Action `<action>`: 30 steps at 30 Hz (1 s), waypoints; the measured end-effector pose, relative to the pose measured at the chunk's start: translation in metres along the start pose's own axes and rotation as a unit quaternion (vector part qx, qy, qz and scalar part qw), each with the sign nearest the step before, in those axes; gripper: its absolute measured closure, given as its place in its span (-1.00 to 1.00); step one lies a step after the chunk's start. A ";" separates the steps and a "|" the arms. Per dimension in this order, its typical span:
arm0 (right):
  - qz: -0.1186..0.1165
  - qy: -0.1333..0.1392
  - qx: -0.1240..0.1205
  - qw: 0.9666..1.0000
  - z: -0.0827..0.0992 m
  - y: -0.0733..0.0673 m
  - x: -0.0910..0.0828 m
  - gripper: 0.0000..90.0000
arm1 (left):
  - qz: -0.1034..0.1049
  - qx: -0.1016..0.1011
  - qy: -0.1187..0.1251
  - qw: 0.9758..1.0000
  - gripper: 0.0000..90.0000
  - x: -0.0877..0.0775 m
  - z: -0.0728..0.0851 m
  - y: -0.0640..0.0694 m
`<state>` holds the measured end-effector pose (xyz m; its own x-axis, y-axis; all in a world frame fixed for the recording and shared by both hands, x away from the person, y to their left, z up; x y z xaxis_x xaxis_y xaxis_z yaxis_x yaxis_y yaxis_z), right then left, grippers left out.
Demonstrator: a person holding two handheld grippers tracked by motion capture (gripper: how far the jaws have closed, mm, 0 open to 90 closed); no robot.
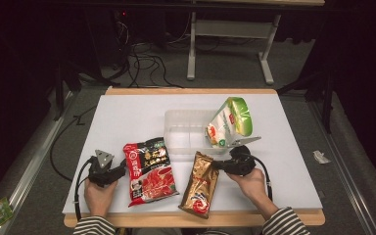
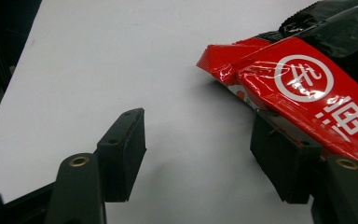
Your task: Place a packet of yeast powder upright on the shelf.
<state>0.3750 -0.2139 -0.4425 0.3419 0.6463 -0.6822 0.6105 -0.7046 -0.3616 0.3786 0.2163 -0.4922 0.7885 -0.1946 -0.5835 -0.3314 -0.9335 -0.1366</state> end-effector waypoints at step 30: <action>-0.013 0.133 -0.008 0.991 -0.088 -0.024 -0.104 1.00 | -0.002 -0.001 -0.003 1.000 -0.21 0.000 0.000 0.000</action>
<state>0.3874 -0.2378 -0.3072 0.5005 0.7204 -0.4800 0.6327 -0.6829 -0.3652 0.3788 0.2161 -0.4923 0.7869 -0.1898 -0.5871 -0.3276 -0.9349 -0.1369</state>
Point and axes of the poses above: each handheld gripper's, and its own axes: x roughly forward along the jaws, z roughly out of its underside, y roughly to its right, the point moved 1 cm from there along x, roughly forward along the jaws, and after that the axes turned 2 degrees about x, right-handed, at the moved point
